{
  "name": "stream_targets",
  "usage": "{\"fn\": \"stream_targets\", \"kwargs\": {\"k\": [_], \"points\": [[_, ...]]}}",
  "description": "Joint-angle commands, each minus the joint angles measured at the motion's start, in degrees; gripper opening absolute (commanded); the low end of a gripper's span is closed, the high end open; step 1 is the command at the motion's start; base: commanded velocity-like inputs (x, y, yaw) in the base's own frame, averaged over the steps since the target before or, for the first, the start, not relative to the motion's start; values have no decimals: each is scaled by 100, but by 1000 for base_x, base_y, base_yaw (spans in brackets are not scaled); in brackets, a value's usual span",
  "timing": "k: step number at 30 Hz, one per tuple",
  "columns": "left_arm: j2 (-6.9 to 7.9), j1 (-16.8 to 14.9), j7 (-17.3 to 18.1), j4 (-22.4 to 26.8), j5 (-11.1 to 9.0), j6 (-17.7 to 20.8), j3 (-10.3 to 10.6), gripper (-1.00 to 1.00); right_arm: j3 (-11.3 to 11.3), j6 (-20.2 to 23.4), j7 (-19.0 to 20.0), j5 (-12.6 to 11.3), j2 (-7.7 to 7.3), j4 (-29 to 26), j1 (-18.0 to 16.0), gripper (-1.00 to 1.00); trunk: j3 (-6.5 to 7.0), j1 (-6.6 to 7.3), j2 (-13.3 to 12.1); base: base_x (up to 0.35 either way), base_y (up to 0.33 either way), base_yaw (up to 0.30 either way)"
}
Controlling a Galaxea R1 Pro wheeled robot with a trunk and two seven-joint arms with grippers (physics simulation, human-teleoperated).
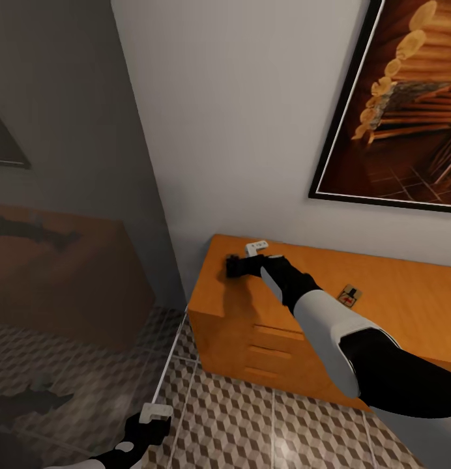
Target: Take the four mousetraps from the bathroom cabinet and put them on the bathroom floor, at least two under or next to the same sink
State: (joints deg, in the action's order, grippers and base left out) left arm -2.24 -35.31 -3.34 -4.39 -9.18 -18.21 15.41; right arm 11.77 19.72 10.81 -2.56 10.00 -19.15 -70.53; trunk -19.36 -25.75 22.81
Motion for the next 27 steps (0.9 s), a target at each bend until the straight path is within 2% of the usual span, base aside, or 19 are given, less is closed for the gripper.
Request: {"fn": "stream_targets", "kwargs": {"k": [1, 12, 23, 27], "points": [[-5, -11, -7, -27, -54, -42, 50, 100, 9, 102, -4, -26, 0, -87, -4, -100, -10, -3, 11, 0, 0, 0], [-5, -11, -8, -27, -51, -42, 50, 100, 80, 521, -19, -26, 0, -613, -4, -100, -10, -3, 11, 0, 0, 0], [-5, -11, -6, -27, -52, -42, 50, 100, 155, 1594, -66, -26, 0, -1655, -3, -100, -10, -3, 11, 0, 0, 0], [-5, -11, -3, -27, -51, -42, 50, 100, 164, 1840, -139, -26, 0, -1967, -4, -100, -10, -3, 11, 0, 0, 0]]}}
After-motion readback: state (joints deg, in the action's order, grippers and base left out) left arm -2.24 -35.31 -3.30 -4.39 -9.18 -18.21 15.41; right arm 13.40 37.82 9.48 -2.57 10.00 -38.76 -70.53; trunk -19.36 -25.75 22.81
